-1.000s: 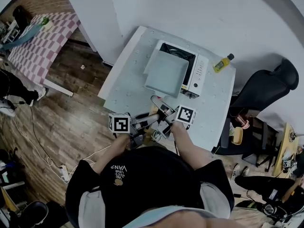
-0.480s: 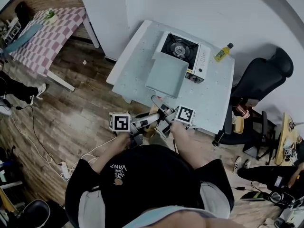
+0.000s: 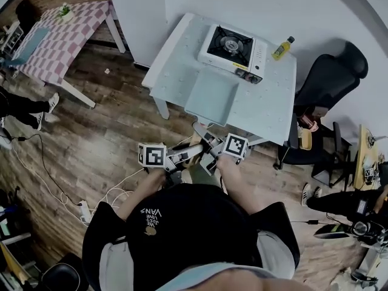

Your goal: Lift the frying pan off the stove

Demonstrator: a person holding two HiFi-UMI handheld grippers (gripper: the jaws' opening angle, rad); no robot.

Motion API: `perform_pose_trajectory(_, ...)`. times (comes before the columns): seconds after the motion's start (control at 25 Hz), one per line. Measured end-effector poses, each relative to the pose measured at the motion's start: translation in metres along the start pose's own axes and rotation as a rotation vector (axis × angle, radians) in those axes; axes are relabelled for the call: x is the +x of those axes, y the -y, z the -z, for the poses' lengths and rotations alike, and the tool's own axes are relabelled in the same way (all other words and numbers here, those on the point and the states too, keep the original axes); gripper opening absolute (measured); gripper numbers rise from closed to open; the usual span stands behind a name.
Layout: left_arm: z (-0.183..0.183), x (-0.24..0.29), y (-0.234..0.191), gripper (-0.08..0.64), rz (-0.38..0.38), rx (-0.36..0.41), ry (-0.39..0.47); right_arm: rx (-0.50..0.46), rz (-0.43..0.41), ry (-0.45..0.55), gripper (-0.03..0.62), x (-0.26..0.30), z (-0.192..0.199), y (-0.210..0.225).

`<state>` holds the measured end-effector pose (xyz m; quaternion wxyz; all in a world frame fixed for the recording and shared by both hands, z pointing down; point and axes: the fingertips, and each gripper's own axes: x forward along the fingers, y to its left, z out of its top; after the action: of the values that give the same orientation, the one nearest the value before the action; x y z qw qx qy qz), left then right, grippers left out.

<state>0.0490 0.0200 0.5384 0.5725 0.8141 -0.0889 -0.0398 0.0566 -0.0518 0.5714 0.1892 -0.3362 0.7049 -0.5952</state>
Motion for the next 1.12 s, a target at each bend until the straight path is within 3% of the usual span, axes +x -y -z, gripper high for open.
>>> perform_pose_trajectory(0.36,0.036,-0.013,0.001,0.143,-0.014,0.0,-0.02,0.027,0.01,-0.015,0.202,-0.018,0.035,0.005)
perform_pose_trajectory(1.12,0.067,0.074,0.04,0.146,-0.044,0.018,0.147,-0.022,-0.019,-0.159,0.204,-0.098,-0.009,0.003)
